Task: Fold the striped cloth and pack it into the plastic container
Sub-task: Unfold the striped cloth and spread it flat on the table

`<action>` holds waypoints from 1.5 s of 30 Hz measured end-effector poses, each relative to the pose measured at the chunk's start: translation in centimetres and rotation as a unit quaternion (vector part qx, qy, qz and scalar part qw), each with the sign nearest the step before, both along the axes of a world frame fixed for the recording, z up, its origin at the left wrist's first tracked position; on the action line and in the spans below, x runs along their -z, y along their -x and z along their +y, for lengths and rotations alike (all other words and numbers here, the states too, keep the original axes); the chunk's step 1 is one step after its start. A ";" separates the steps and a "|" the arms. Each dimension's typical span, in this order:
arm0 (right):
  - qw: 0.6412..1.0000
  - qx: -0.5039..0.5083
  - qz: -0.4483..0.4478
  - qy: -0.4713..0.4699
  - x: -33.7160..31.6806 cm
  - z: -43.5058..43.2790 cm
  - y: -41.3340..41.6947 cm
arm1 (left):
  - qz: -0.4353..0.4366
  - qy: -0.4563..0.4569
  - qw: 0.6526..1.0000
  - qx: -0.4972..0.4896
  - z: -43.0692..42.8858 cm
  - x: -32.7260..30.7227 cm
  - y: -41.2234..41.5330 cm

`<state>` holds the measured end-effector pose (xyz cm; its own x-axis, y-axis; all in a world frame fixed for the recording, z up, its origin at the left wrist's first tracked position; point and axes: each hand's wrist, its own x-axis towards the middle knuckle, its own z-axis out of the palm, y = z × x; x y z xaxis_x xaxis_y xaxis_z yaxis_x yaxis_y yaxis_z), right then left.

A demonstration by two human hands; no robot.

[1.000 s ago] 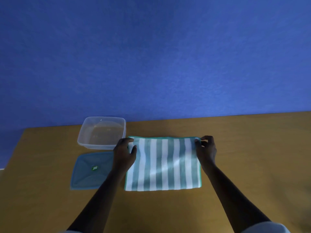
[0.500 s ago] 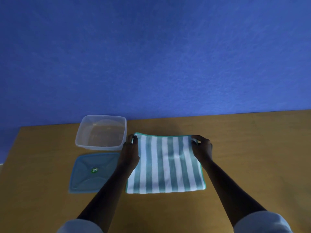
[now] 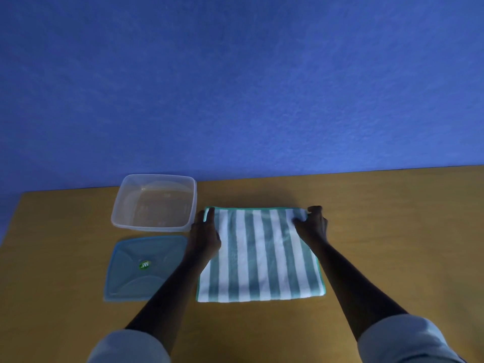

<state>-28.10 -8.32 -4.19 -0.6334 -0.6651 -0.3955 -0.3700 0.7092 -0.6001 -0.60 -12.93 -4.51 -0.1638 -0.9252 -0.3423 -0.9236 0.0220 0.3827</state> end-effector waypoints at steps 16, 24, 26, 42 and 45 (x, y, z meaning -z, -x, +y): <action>0.994 -0.069 -0.070 -0.043 -0.9 -1.2 0.5 | -0.032 -0.021 0.999 0.003 0.4 1.3 -0.1; 0.931 0.110 -0.323 0.129 -1.3 -1.7 2.0 | -0.024 -0.013 1.000 0.010 0.2 1.6 -0.5; 0.947 0.084 -0.278 0.138 -1.4 -1.6 2.4 | -0.022 -0.015 1.000 0.010 0.1 1.6 -0.6; 0.993 0.067 0.019 0.095 0.4 -0.1 3.2 | 0.119 0.053 0.990 -0.059 0.4 0.9 0.0; 0.986 0.117 0.023 0.117 0.5 -0.3 3.1 | 0.111 0.056 0.989 -0.078 0.6 1.0 0.2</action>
<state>-31.24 -8.57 -4.71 -0.7937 -0.5686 -0.2163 -0.2428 0.6222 -0.7443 -0.76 -12.29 -5.54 -0.0766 -0.9753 -0.2073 -0.8125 -0.0595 0.5799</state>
